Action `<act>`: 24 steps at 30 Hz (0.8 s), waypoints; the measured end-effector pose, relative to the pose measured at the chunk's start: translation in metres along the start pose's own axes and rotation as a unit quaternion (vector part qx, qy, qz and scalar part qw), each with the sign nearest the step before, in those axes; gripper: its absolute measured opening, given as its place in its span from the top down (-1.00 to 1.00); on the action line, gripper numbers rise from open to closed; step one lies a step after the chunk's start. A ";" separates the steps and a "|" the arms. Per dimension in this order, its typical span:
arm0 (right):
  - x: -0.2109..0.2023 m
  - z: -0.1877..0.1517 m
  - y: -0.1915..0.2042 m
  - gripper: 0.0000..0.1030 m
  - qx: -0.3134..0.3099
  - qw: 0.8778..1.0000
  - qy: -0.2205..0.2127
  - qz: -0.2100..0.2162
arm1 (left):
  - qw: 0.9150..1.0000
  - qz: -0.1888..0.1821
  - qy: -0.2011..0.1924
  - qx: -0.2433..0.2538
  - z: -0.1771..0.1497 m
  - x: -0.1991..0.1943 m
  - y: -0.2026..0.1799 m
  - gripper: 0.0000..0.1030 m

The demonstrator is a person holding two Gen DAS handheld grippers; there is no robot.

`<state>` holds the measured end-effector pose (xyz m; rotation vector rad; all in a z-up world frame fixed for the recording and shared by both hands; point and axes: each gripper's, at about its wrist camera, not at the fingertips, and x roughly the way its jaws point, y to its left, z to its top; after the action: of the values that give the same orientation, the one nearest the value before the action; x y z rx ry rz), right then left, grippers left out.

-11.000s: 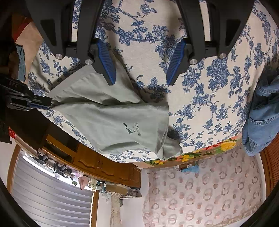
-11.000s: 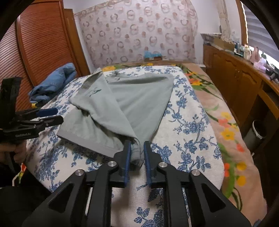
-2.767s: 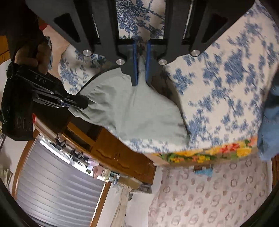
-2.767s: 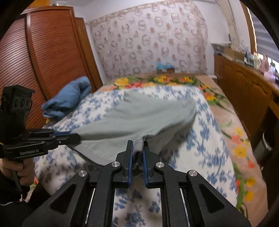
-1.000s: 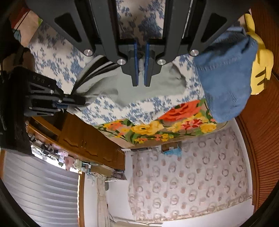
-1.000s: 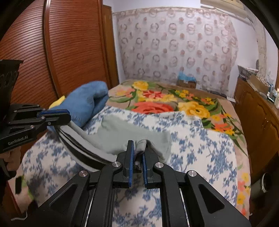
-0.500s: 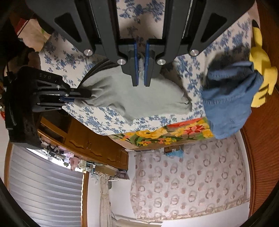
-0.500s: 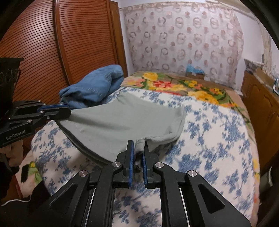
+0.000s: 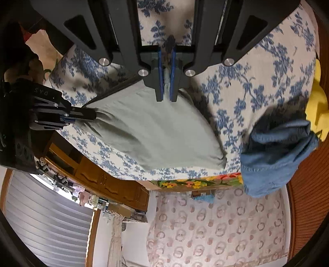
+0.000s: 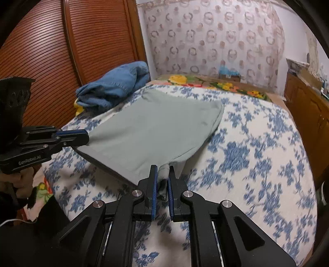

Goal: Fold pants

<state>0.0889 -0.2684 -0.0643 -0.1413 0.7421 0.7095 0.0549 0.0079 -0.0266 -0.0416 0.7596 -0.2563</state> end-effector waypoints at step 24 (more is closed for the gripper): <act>-0.008 -0.029 0.007 0.81 0.024 0.999 0.015 -0.024 | 0.999 0.006 0.031 -0.011 -0.037 0.006 -0.001 0.90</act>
<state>0.0632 -0.2777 -0.0795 -0.1257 0.7823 0.6447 0.0330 0.0073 -0.0572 -0.0506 0.8249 -0.2392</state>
